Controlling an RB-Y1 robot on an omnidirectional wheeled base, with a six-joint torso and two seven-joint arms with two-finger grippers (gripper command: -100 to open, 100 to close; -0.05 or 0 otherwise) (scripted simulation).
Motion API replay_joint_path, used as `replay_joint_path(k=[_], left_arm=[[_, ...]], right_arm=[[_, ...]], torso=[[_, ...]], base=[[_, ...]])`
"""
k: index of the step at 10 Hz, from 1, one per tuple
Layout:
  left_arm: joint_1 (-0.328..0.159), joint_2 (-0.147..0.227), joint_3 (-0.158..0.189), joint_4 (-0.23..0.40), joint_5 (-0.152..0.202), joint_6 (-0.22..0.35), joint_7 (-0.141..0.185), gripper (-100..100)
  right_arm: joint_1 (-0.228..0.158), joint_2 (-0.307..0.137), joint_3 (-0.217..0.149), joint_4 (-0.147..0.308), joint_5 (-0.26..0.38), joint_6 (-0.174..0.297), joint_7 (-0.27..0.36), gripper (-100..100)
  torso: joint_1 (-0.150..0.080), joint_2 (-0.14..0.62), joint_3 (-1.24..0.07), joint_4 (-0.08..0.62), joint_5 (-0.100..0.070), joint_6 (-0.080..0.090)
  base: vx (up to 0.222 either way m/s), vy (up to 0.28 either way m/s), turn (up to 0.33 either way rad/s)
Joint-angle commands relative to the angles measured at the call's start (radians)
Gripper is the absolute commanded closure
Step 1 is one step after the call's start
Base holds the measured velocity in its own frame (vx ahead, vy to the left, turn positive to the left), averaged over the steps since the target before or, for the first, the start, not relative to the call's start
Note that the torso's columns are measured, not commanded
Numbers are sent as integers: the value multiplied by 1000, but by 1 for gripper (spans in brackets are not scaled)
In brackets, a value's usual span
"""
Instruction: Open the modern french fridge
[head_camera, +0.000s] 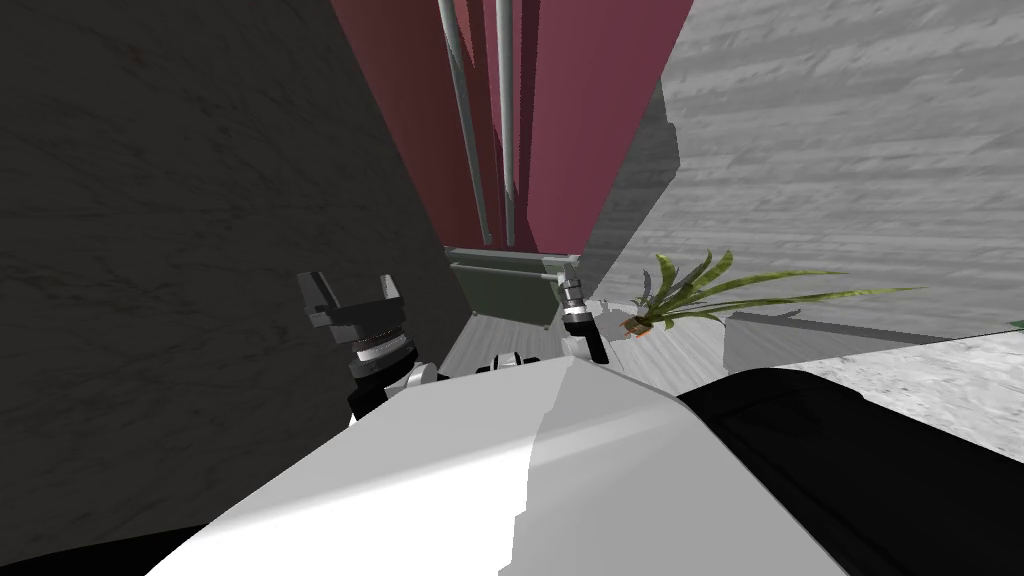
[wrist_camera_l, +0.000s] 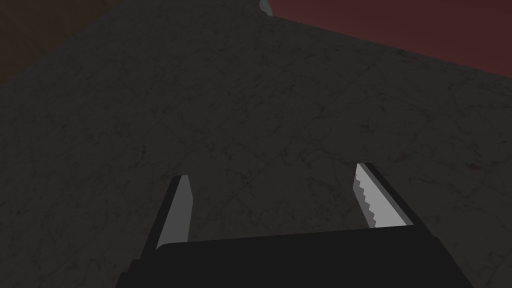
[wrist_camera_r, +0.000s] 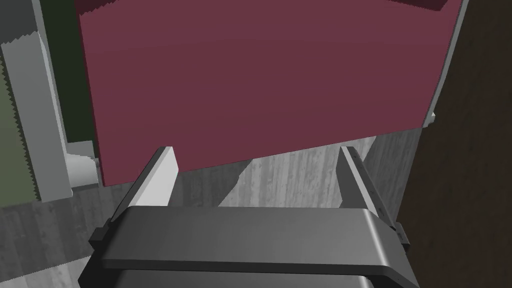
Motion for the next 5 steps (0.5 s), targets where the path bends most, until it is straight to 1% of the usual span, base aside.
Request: replay_joint_path(k=[1, 2, 3, 4, 5], left_arm=[[0, 0, 0, 0, 0, 0, 0, 0], [0, 0, 0, 0, 0, 0, 0, 0], [0, 0, 0, 0, 0, 0, 0, 0], [0, 0, 0, 0, 0, 0, 0, 0], [0, 0, 0, 0, 0, 0, 0, 0]], right_arm=[[-12, -20, 10, 43, 42, 58, -4, -100], [-21, -32, 17, 77, 77, 97, -8, -100], [-21, -32, 17, 77, 77, 102, -8, -100], [-31, -41, 25, 115, 117, 135, -13, -100], [-31, -41, 25, 115, 117, 152, -13, -100]], torso=[[-2, 1, -1, 1, -1, 0], [-4, 4, 1, 2, -1, 0], [-3, 5, 2, 2, -1, 0], [-3, 6, 2, 3, -1, 0], [-2, 4, 1, 2, -1, 0]], base=[[85, 66, 27], [89, 84, 55], [72, 80, 27], [88, 81, 70], [72, 76, 34]])
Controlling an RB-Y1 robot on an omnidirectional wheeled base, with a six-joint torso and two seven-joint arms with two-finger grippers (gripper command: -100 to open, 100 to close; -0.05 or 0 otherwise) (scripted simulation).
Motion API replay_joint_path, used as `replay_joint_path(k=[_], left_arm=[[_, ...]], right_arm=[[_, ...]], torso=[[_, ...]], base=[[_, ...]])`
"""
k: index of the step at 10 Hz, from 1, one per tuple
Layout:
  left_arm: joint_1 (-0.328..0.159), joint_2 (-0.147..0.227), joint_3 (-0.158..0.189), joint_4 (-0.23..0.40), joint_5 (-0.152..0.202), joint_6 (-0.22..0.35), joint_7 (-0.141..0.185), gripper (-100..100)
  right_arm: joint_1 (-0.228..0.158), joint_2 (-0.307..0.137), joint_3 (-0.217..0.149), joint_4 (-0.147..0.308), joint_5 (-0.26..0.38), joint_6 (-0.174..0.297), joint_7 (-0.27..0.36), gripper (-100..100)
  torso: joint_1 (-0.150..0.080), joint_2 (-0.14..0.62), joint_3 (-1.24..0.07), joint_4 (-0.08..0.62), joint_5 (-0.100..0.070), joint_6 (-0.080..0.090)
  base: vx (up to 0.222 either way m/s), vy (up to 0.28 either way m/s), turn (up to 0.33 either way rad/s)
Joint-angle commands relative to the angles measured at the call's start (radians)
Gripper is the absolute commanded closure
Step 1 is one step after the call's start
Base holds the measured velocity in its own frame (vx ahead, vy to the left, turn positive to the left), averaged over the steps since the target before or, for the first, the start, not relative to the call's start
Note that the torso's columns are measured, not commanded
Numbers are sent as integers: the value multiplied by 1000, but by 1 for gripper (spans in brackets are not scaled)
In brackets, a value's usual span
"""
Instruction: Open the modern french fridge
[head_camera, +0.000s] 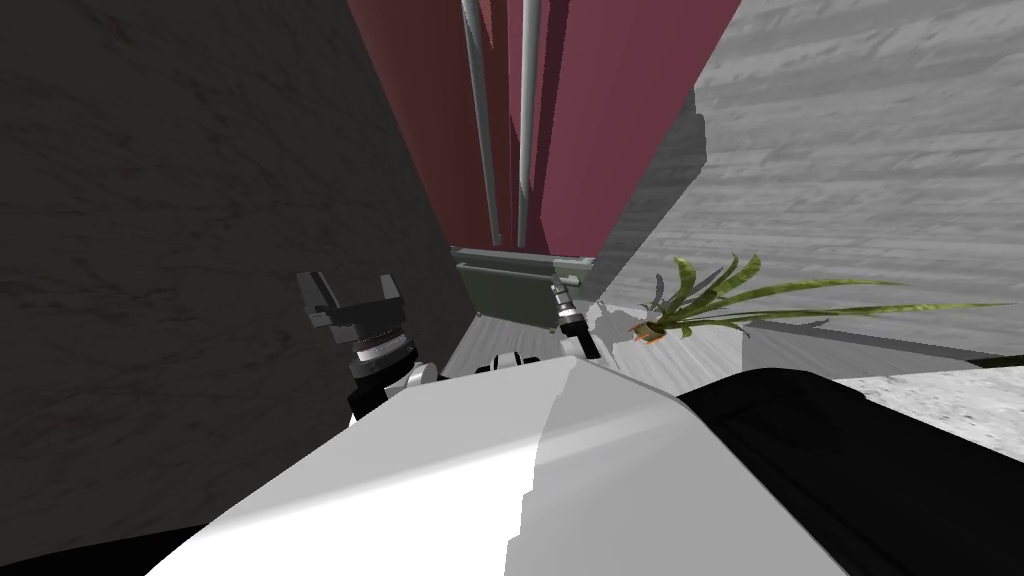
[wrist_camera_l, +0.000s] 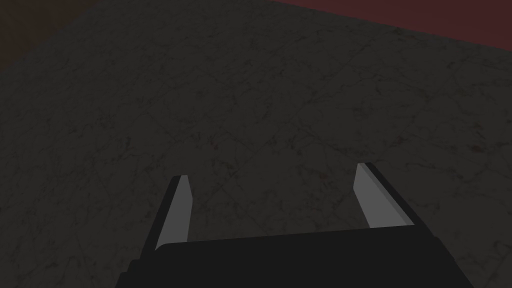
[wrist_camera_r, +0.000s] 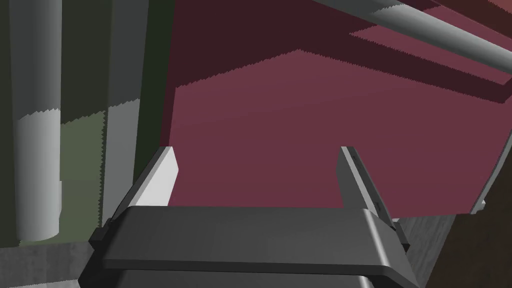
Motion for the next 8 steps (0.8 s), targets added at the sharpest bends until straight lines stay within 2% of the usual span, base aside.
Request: replay_joint_path(k=[1, 2, 3, 4, 5, 7, 8], left_arm=[[0, 0, 0, 0, 0, 0, 0, 0], [0, 0, 0, 0, 0, 0, 0, 0], [0, 0, 0, 0, 0, 0, 0, 0], [0, 0, 0, 0, 0, 0, 0, 0], [0, 0, 0, 0, 0, 0, 0, 0], [0, 0, 0, 0, 0, 0, 0, 0], [0, 0, 0, 0, 0, 0, 0, 0]], right_arm=[[-27, -9, 14, 65, 65, 73, -5, -100], [-27, -9, 14, 65, 67, 97, -5, -100], [-40, -15, 24, 109, 111, 131, -10, -100], [-40, -15, 24, 110, 118, 155, -10, -100], [-53, -21, 36, 158, 159, 185, -16, -100], [-53, -21, 36, 158, 172, 217, -16, -100], [-66, -26, 47, 208, 221, 256, -21, -100]], torso=[[0, 0, 0, 0, 0, 0], [1, -2, -1, 0, 0, 0], [0, -1, -1, -1, 0, 0], [1, -3, -2, -1, 0, 0], [0, 0, -1, 0, 0, 0], [-1, 1, 0, 0, 0, 0], [-5, 4, 2, 1, -1, 0]], base=[[95, 100, 94], [101, 89, 33], [133, 108, 53], [113, 100, 53], [125, 137, 108], [76, 60, 18], [97, 54, 80]])
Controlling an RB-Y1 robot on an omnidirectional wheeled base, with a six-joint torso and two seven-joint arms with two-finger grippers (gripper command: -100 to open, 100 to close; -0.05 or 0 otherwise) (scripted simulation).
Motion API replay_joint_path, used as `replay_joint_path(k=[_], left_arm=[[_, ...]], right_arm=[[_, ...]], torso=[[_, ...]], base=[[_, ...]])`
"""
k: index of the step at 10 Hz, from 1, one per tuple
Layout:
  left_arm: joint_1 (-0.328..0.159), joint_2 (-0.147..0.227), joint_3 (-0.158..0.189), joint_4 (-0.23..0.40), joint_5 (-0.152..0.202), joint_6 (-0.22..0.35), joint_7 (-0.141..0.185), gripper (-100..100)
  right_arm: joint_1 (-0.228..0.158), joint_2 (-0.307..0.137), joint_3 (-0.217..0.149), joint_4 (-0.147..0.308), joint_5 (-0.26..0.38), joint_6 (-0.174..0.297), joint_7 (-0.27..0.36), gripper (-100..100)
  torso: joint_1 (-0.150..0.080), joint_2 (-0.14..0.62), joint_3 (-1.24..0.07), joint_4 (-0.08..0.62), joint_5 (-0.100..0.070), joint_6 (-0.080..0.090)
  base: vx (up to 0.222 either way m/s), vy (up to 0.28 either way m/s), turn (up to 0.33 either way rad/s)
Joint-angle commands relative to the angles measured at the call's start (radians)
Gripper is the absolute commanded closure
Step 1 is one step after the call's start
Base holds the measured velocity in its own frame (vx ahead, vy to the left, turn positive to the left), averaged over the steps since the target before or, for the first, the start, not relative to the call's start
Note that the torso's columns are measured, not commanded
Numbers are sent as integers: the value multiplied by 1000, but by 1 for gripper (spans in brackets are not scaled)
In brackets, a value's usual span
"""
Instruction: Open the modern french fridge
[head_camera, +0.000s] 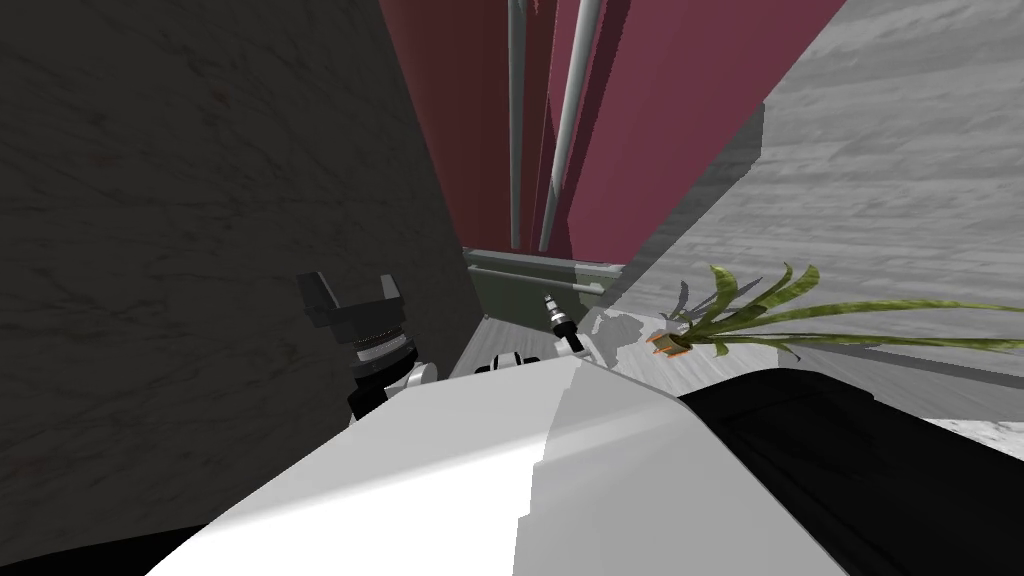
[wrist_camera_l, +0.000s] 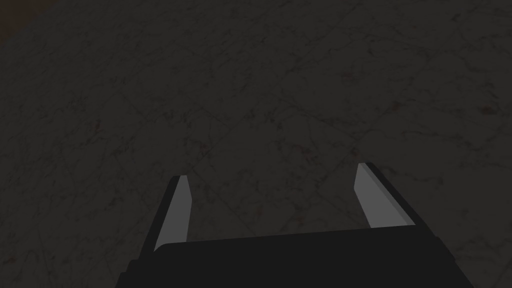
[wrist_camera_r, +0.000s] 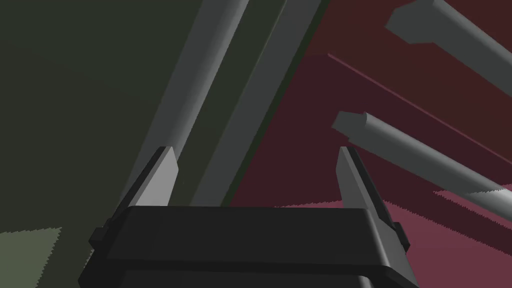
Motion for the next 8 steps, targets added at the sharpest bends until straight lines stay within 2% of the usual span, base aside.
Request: replay_joint_path(k=[1, 3, 4, 5, 7, 8], left_arm=[[0, 0, 0, 0, 0, 0, 0, 0], [0, 0, 0, 0, 0, 0, 0, 0], [0, 0, 0, 0, 0, 0, 0, 0], [0, 0, 0, 0, 0, 0, 0, 0], [0, 0, 0, 0, 0, 0, 0, 0], [0, 0, 0, 0, 0, 0, 0, 0]], right_arm=[[-13, -9, 11, 51, 60, 75, -7, -100], [-27, -13, 23, 104, 122, 125, -13, -100], [-27, -13, 23, 104, 122, 142, -13, -100], [-41, -17, 36, 157, 167, 173, -18, -100], [-41, -17, 36, 160, 186, 210, -18, -100], [-56, -21, 49, 210, 234, 236, -23, -100]], torso=[[3, -4, -2, -1, 1, -1], [9, -7, -4, -2, 2, -1], [6, -6, -4, -2, 2, 0], [1, -1, -1, 0, 0, 0], [5, -4, -2, -1, 1, 0], [3, -1, -1, 0, 1, 0]], base=[[98, 89, 72], [139, 119, 89], [68, 48, -15], [109, 79, 105], [81, 62, 32], [122, 97, 95]])
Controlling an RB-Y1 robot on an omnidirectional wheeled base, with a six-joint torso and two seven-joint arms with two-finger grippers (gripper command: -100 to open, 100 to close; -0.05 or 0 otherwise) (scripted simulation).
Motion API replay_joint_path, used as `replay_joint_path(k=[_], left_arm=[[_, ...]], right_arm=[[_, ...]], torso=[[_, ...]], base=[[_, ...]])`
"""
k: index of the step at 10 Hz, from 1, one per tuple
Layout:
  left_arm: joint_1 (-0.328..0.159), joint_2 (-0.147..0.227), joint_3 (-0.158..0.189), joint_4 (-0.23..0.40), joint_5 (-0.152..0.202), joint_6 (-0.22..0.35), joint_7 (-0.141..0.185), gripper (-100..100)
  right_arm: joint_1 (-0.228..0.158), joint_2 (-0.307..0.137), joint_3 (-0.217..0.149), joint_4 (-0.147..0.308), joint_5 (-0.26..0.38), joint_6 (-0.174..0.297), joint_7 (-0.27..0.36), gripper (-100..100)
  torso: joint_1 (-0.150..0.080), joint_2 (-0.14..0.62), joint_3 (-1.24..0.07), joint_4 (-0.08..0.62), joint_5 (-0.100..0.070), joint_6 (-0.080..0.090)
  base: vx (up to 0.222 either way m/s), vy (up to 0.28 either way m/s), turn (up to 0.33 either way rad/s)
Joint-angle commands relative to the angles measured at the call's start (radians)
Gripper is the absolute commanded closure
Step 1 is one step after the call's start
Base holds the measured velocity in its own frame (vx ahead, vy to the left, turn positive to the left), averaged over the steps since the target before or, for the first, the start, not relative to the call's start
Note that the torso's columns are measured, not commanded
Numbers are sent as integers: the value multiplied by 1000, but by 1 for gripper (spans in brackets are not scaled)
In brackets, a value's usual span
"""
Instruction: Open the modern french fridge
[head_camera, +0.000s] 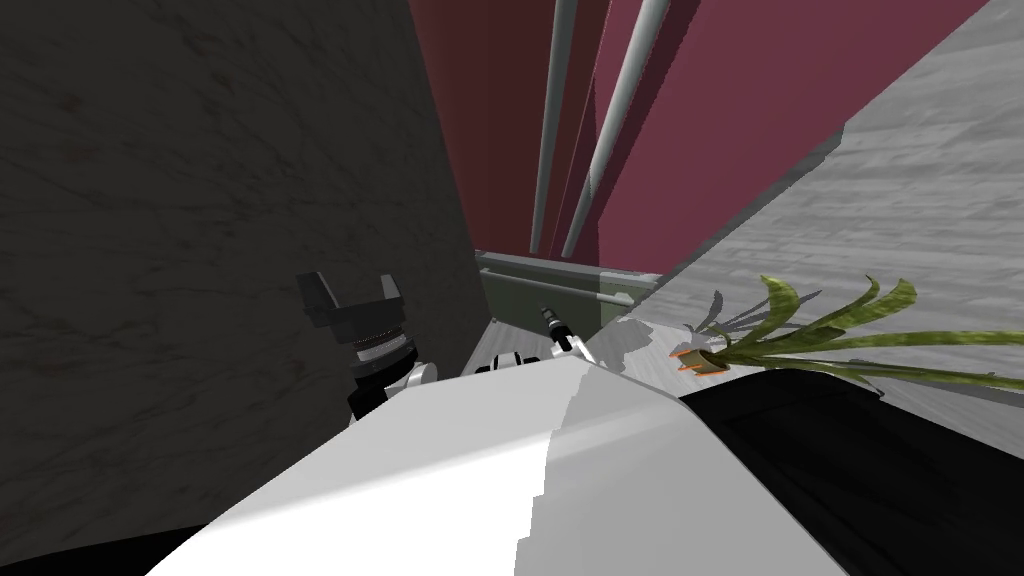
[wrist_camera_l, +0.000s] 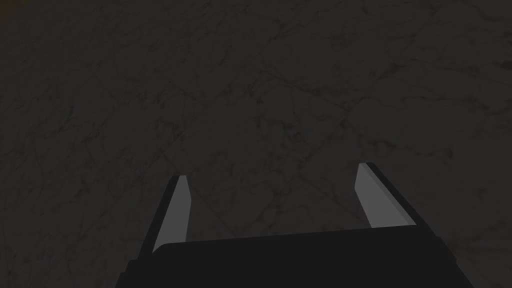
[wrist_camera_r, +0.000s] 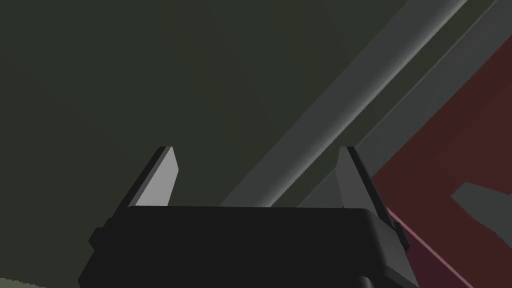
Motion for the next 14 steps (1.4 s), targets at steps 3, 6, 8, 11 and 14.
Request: replay_joint_path(k=[3, 6, 8, 11, 14], left_arm=[[0, 0, 0, 0, 0, 0, 0, 0], [0, 0, 0, 0, 0, 0, 0, 0], [0, 0, 0, 0, 0, 0, 0, 0], [0, 0, 0, 0, 0, 0, 0, 0], [0, 0, 0, 0, 0, 0, 0, 0]], right_arm=[[-37, -10, 28, 108, 112, 127, -11, -100], [-52, -13, 41, 165, 176, 211, -16, -100], [-52, -13, 41, 180, 204, 236, -16, -100], [-66, -16, 54, 243, 273, 309, -20, -100], [-81, -19, 67, 306, 341, 383, -24, -100]], torso=[[-1, 0, 0, 0, 0, 0], [1, 0, 0, 0, 0, 0], [2, -3, -2, -1, 0, 0], [3, -4, -2, -1, 1, 0], [0, -2, -1, -1, 0, 0]], base=[[101, 67, 59], [84, 76, 67], [76, 50, 35], [84, 47, 67], [57, -1, 93]])
